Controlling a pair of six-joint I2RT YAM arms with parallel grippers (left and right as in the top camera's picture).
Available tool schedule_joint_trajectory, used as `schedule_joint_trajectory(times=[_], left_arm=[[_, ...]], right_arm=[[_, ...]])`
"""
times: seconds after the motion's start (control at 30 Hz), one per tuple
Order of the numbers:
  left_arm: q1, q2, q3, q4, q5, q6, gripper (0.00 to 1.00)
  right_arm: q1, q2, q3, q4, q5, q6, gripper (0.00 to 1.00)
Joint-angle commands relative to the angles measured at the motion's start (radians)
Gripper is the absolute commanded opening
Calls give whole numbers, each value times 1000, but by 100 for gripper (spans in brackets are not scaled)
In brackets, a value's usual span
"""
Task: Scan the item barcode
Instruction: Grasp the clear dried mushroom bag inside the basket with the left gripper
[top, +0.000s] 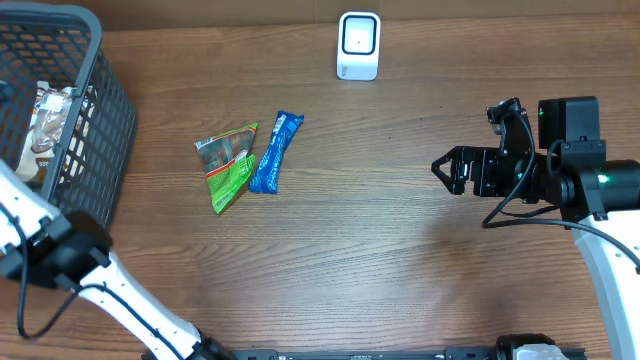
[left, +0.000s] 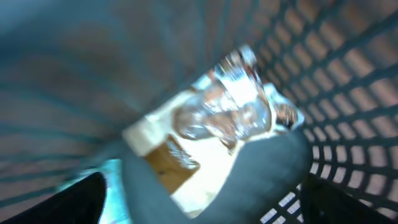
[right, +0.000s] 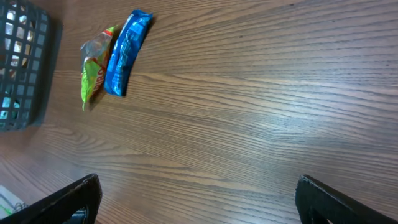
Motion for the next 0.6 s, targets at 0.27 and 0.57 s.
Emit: schedule_joint_trajectory(times=[0.27,0.57], left_arm=[[-66,220,13,-37,63,72,84],[-61,300,9,-96,40,42,77]], right_arm=[[6,-5,29,18,-30,-2,100],[6,-5,29,9,-29,-3,100]])
